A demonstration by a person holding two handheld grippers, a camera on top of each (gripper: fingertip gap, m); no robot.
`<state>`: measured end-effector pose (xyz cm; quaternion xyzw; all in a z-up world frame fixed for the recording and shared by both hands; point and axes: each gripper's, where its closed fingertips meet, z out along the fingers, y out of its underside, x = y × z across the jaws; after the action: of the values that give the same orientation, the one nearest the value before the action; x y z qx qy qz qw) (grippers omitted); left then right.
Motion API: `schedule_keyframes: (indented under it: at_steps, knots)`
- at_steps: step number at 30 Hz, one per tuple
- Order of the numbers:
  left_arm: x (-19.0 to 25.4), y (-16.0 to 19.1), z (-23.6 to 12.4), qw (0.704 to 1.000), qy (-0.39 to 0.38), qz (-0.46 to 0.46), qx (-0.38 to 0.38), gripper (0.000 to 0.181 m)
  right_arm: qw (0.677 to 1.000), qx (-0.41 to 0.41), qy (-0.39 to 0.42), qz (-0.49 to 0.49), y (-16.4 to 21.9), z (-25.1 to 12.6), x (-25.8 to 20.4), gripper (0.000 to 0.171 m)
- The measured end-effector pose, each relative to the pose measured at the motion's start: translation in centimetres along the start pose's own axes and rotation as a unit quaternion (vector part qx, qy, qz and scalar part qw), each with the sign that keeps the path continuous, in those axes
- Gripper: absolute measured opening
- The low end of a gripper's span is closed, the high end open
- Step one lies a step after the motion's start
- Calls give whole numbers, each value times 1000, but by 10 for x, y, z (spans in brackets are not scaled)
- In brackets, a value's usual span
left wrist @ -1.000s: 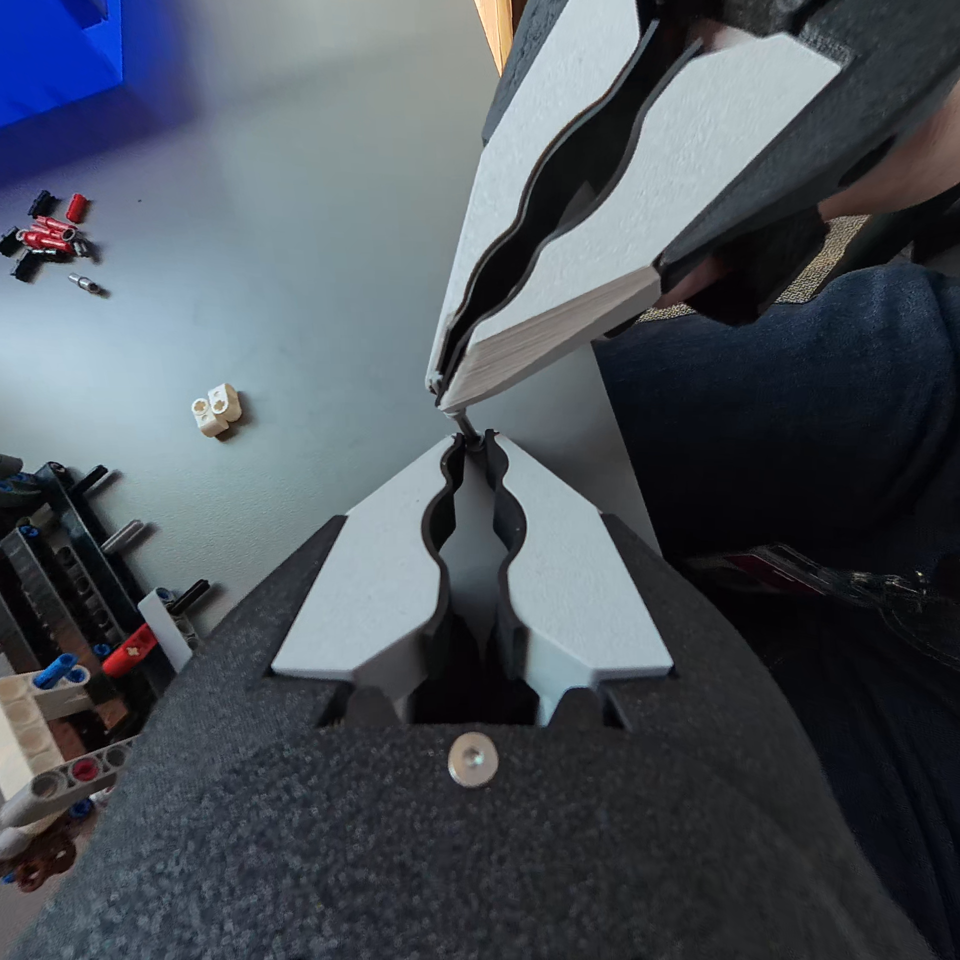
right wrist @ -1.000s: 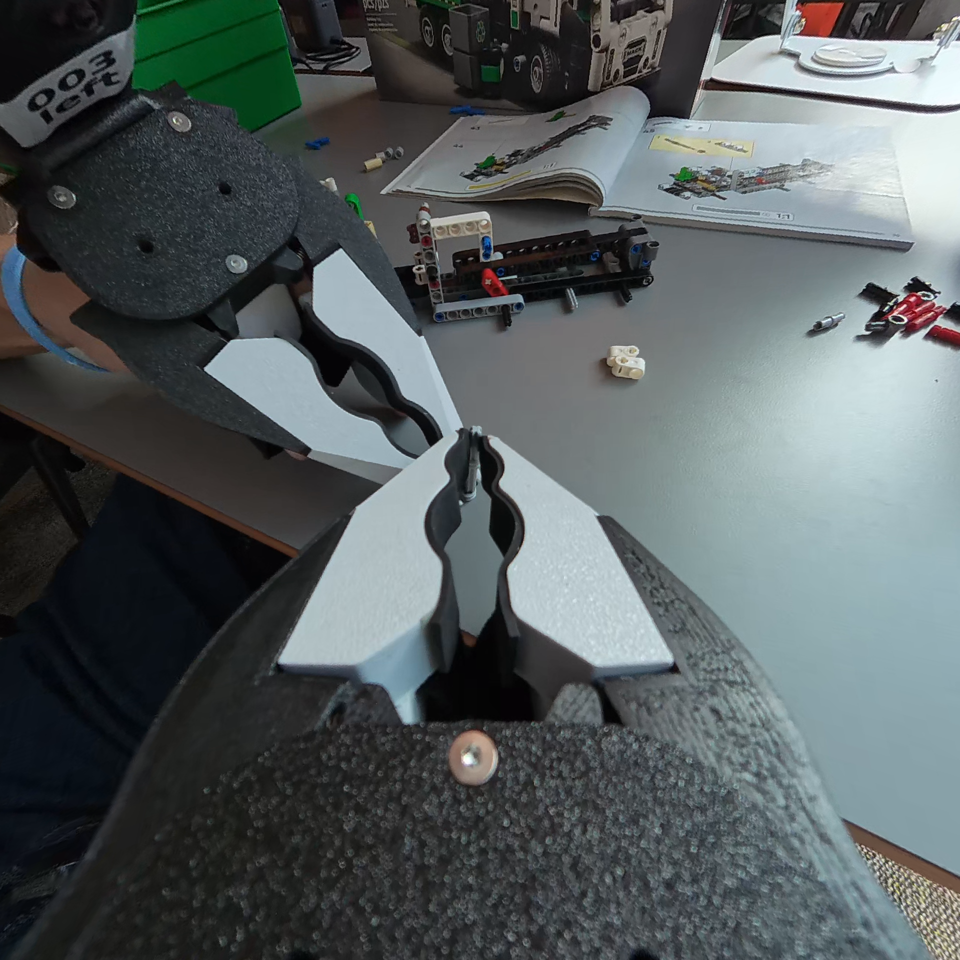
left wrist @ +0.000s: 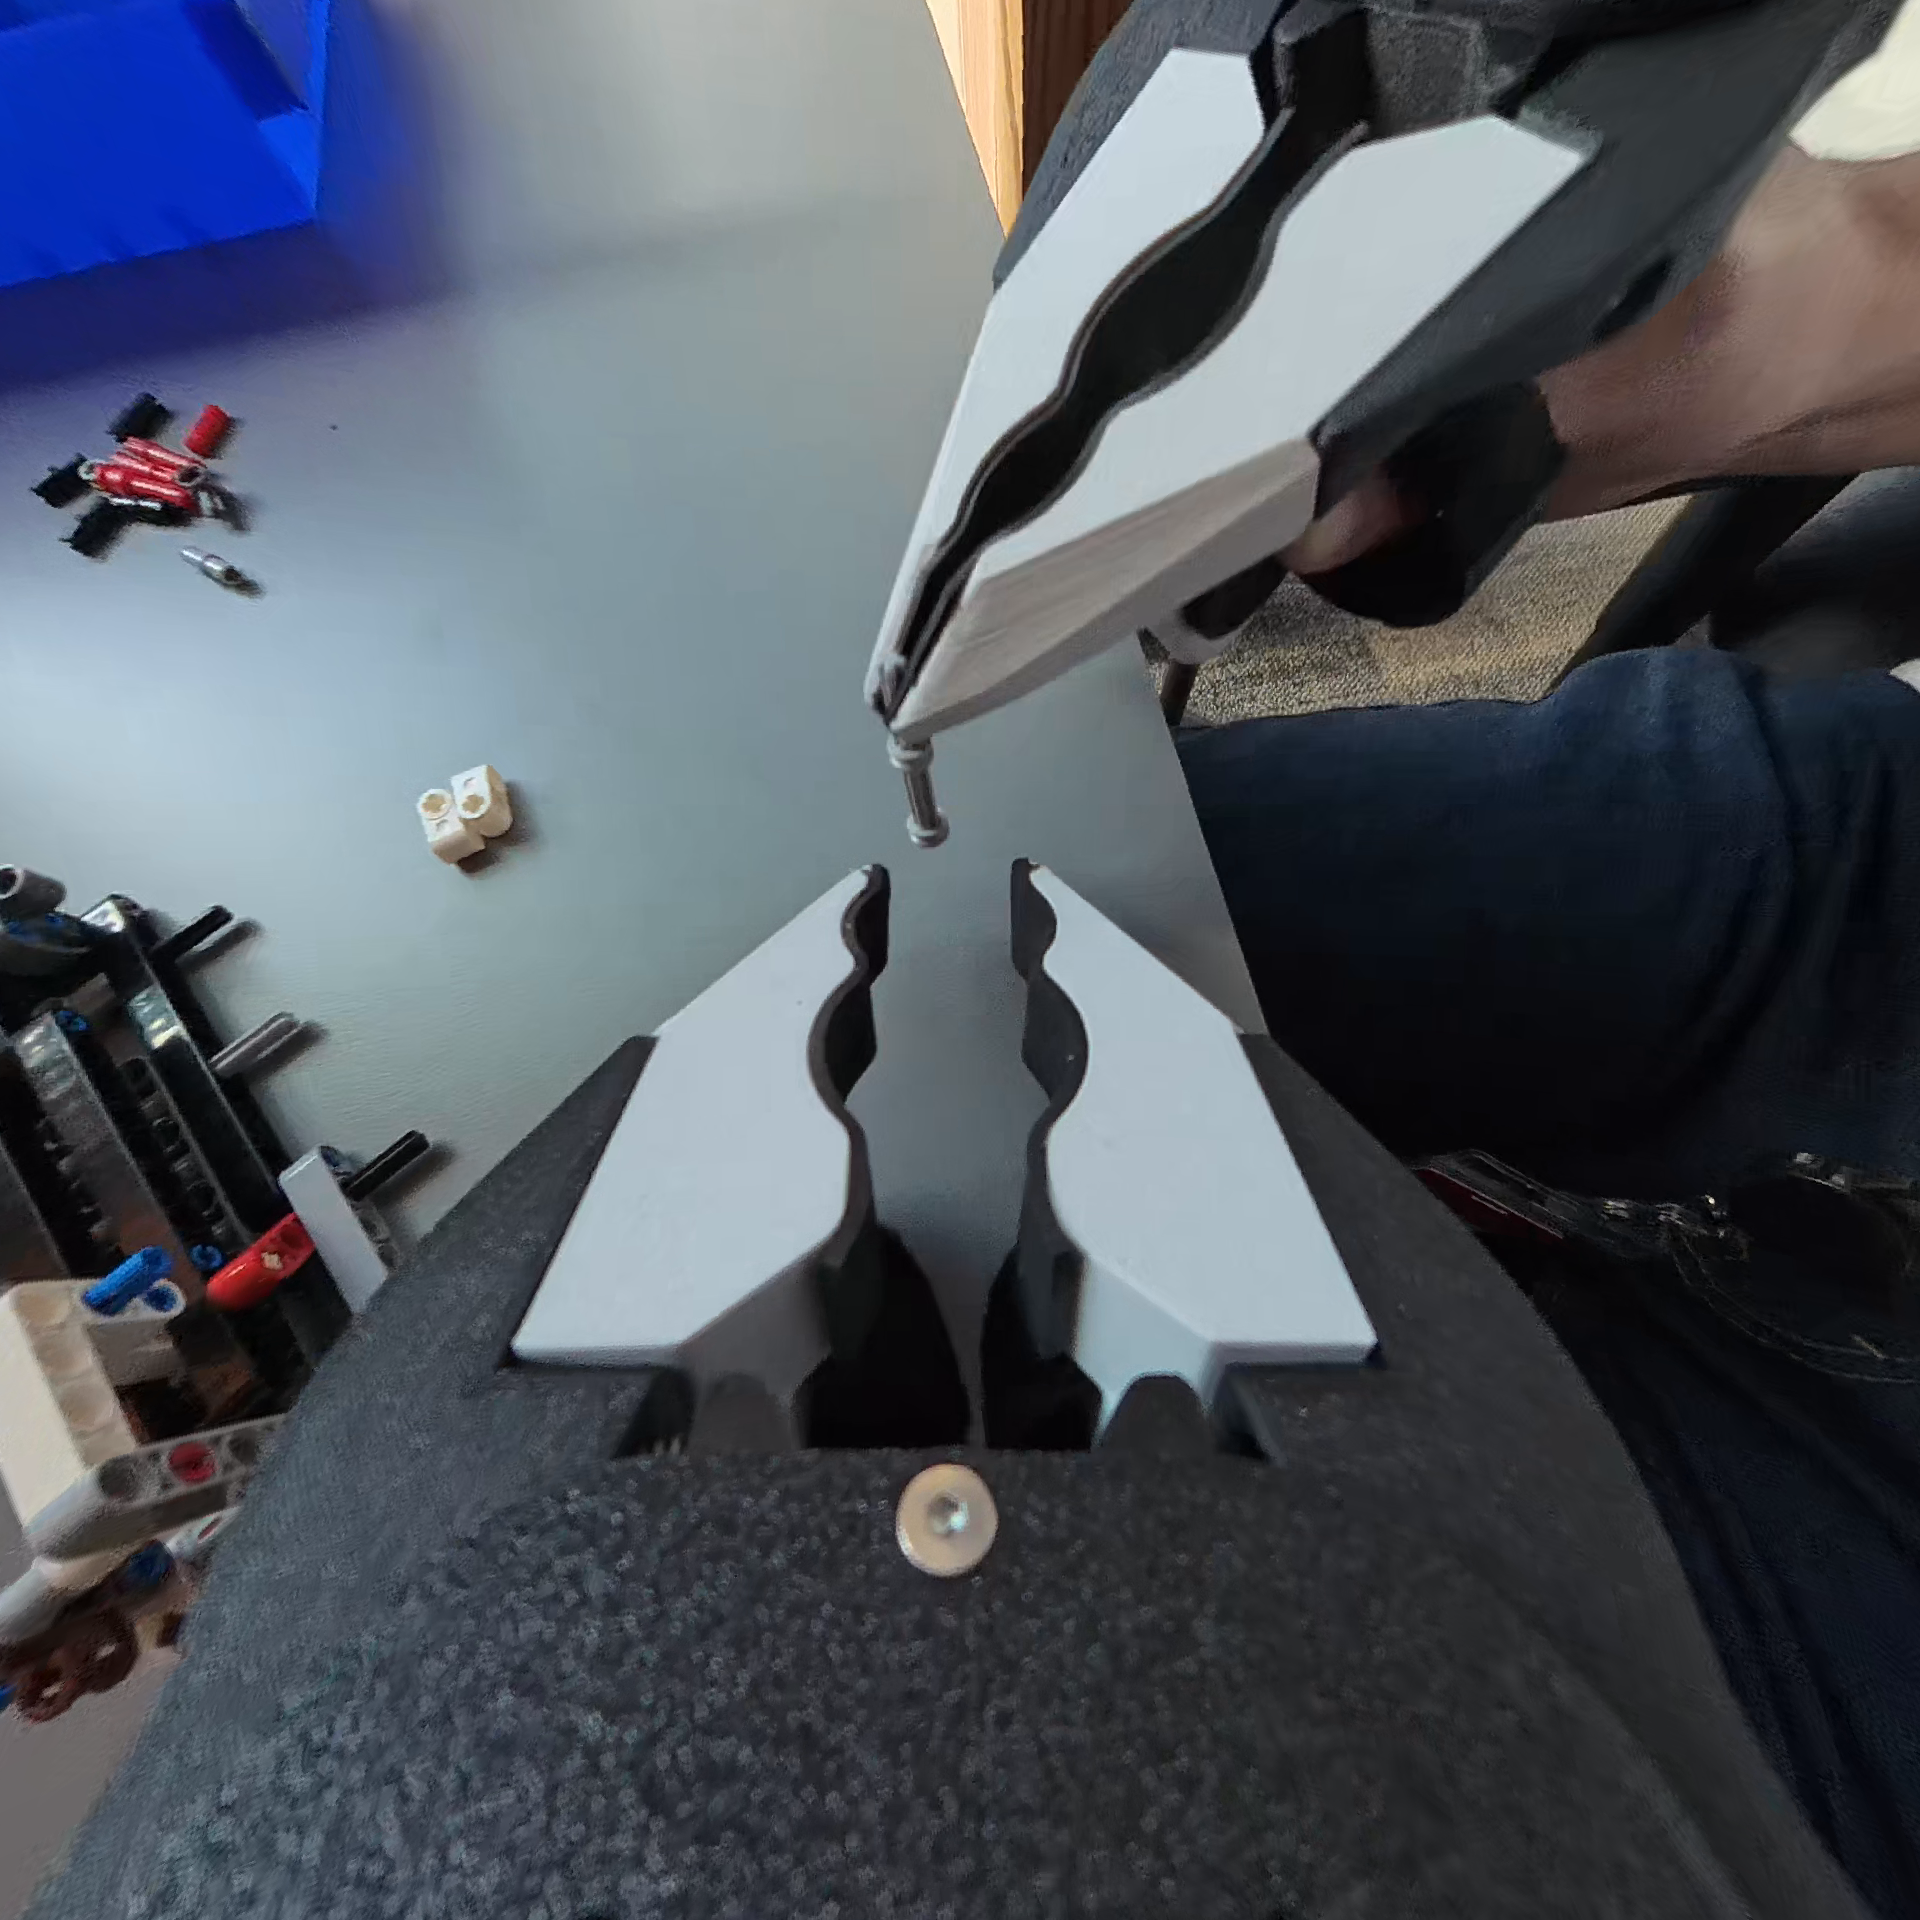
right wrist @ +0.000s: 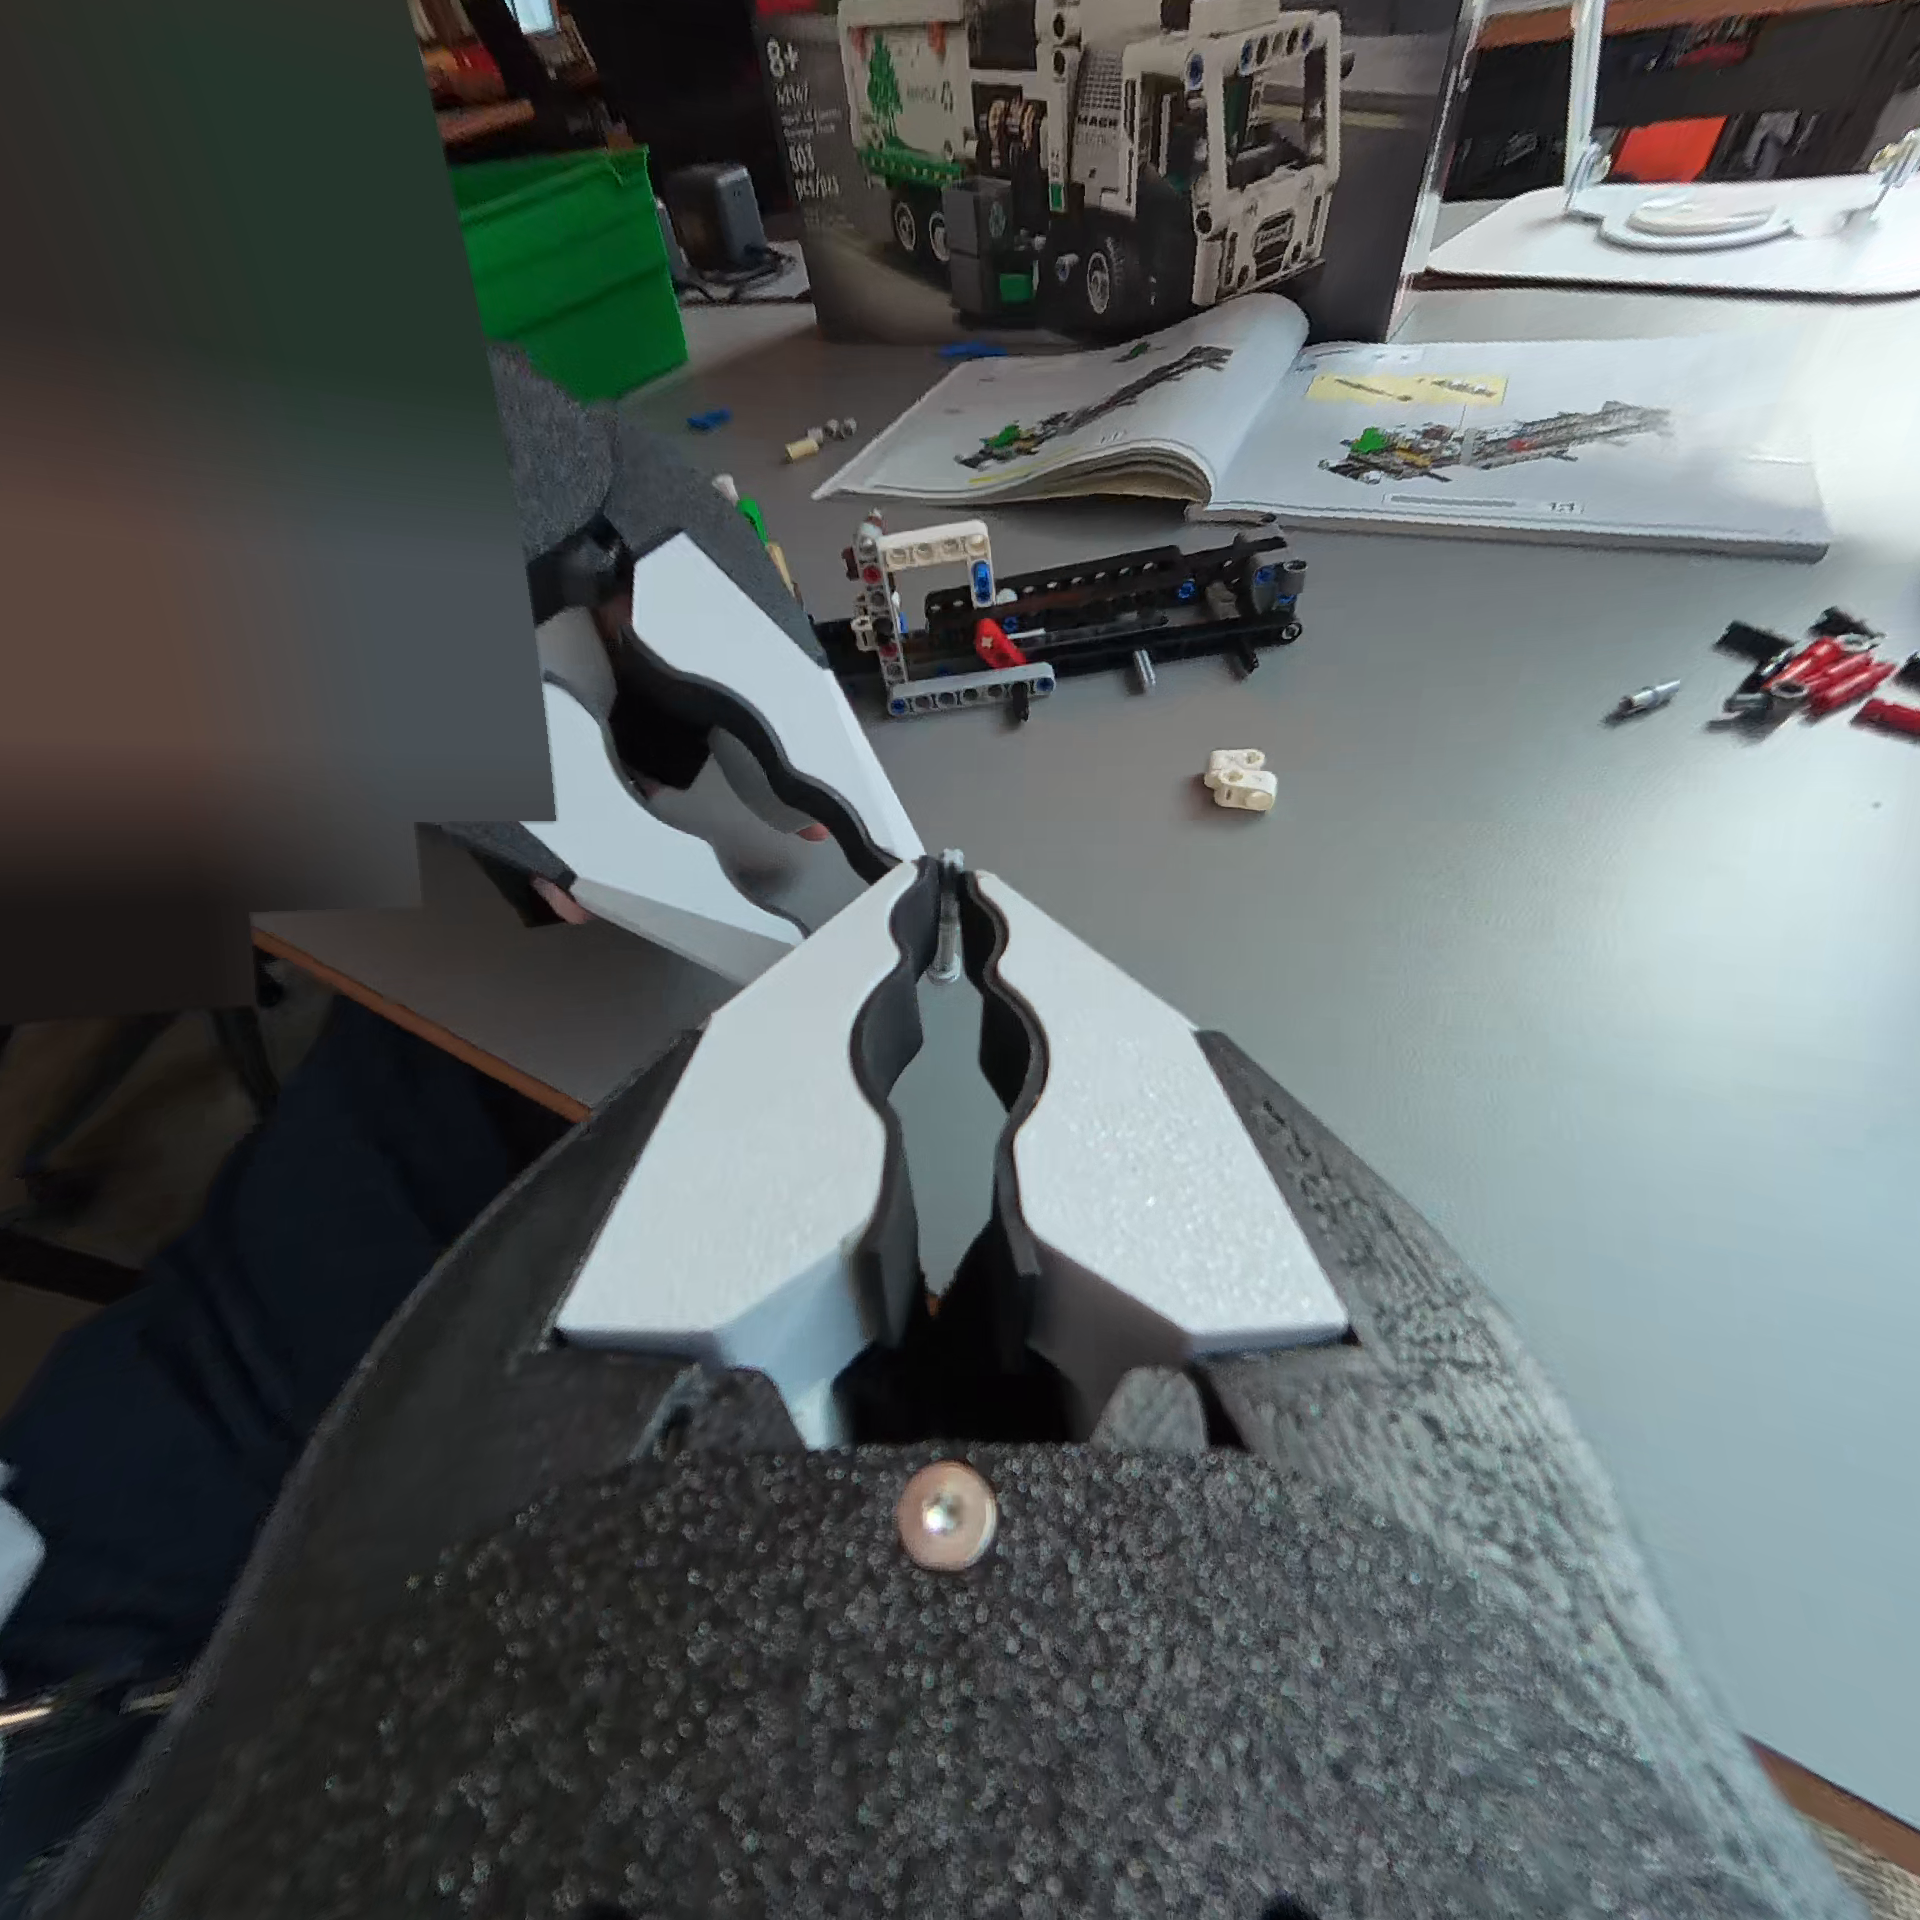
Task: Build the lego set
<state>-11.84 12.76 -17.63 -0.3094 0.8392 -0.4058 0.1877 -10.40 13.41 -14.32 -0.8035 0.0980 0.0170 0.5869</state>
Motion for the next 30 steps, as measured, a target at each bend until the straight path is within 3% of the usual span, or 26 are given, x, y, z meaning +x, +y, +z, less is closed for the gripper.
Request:
schedule_keyframes:
  at_steps: [3, 5, 7, 13, 30]
  knots:
    - [1, -2, -8, 1000, -7, 6, 19, 27, 992, 26, -60, 105, -16, -7, 3, 3]
    - [4, 2, -5, 1000, -8, 20, 5, 28, 973, 38, -157, 165, -29, -8, -11, 2]
    - [3, 6, -2, 1000, -8, 16, -11, 22, 965, 27, -199, 171, -31, -4, -18, 3]
    - [0, -2, -10, 999, 11, -21, 23, 6, 984, 4, -161, 81, -20, 11, -23, 3]
    - [0, 0, -9, 999, 16, -29, 17, 2, 987, 16, -144, 75, -19, 9, -15, 2]
